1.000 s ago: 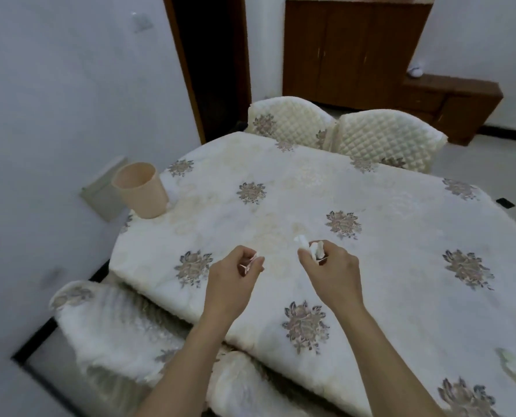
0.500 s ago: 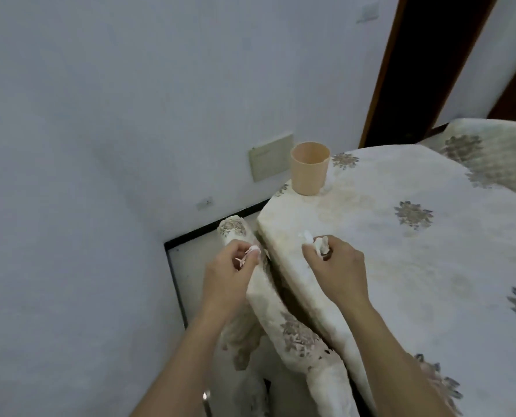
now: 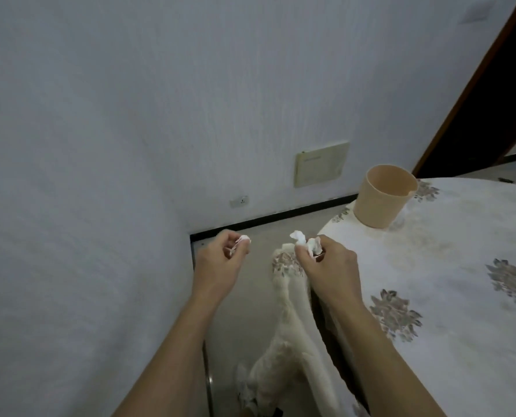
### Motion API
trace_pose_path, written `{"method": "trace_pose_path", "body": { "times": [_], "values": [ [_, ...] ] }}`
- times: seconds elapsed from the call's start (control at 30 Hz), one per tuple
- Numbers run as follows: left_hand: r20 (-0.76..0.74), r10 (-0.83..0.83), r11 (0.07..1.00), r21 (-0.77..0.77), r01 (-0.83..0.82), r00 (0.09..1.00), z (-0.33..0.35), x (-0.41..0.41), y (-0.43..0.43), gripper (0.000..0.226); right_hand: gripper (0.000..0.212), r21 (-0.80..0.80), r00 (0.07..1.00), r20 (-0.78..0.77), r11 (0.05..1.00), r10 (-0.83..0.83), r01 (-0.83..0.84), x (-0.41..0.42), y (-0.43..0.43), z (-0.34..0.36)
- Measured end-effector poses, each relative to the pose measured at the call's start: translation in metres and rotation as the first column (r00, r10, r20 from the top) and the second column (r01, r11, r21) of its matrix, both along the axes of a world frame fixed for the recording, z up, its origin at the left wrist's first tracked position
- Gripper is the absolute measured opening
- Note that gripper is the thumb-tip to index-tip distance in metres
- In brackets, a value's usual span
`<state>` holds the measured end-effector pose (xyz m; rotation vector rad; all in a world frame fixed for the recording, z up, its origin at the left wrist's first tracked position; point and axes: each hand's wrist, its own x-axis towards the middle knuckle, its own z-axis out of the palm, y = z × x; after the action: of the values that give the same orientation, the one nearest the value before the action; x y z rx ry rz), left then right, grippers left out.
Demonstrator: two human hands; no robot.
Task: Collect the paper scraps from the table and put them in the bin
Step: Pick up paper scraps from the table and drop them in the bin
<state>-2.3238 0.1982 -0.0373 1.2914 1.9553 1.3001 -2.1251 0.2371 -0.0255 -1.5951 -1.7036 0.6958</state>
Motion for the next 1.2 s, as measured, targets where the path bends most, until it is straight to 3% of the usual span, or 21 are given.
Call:
{"method": "trace_pose_path", "body": {
  "times": [0.27, 0.63, 1.2],
  "values": [
    [0.087, 0.009, 1.000, -0.003, -0.008, 0.996, -0.002, -0.080, 0.131, 0.011, 0.045, -0.060, 0.999, 0.042, 0.998, 0.008, -0.006, -0.084, 0.098, -0.003],
    [-0.009, -0.111, 0.994, 0.010, 0.111, 0.994, 0.012, -0.144, 0.226, 0.015, 0.042, -0.074, 0.998, 0.070, 0.997, 0.010, -0.004, -0.132, 0.171, -0.008],
    [-0.005, -0.288, 0.957, -0.043, 0.288, 0.957, 0.012, -0.179, 0.426, 0.011, 0.041, -0.117, 0.984, -0.065, 0.981, -0.166, 0.158, -0.192, 0.370, -0.027]
  ]
}}
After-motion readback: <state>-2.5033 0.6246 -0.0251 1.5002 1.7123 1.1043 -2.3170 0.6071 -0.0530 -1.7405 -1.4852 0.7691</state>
